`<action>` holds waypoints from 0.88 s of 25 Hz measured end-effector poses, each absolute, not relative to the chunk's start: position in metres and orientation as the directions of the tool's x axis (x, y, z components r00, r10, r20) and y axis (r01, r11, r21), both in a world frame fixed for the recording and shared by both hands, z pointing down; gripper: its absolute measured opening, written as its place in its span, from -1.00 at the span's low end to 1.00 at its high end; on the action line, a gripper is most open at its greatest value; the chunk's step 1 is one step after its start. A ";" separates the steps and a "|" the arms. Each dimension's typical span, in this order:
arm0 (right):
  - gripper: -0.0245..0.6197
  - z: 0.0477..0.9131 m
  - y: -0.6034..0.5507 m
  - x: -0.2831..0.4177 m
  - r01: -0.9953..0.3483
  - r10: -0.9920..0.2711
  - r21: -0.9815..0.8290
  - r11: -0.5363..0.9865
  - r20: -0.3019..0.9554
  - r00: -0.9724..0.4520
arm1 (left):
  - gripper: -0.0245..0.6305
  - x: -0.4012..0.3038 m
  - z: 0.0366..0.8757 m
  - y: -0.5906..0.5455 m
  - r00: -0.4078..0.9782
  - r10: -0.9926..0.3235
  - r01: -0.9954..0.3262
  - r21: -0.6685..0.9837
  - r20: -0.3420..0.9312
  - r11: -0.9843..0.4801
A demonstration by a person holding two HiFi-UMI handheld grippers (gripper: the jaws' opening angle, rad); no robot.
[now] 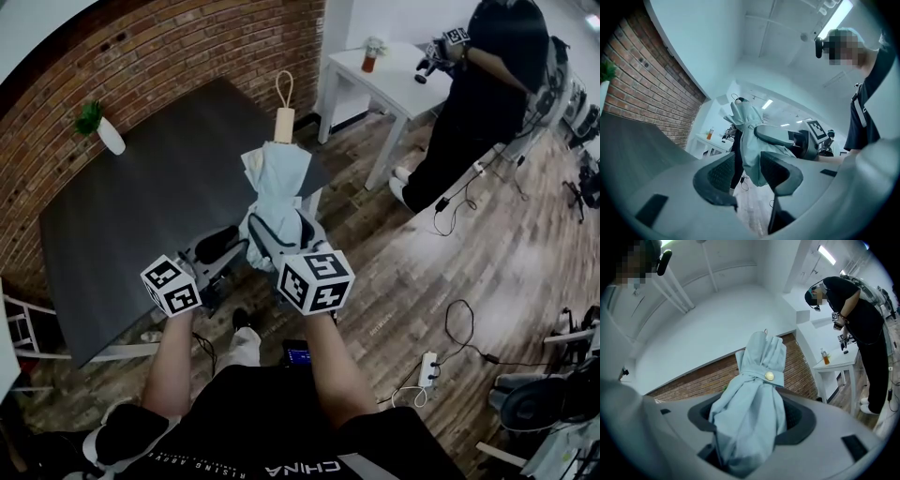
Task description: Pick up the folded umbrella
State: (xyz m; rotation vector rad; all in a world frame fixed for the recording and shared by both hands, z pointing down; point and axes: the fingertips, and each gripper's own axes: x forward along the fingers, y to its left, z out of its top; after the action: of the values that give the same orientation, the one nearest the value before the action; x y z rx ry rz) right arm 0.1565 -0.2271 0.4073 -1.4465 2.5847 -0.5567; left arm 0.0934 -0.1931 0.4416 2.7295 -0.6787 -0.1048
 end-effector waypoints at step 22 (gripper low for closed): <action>0.06 0.400 -0.167 0.180 -0.761 -0.818 -0.381 0.524 0.024 -0.575 | -0.46 0.123 0.433 -0.131 0.873 -0.487 -0.472 0.279 0.019 -0.836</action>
State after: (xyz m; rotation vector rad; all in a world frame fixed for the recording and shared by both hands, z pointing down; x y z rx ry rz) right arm 0.1802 -0.1672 0.4000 -1.3589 2.6017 -0.5322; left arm 0.1228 -0.1306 0.4327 2.7688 -0.7241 -0.0767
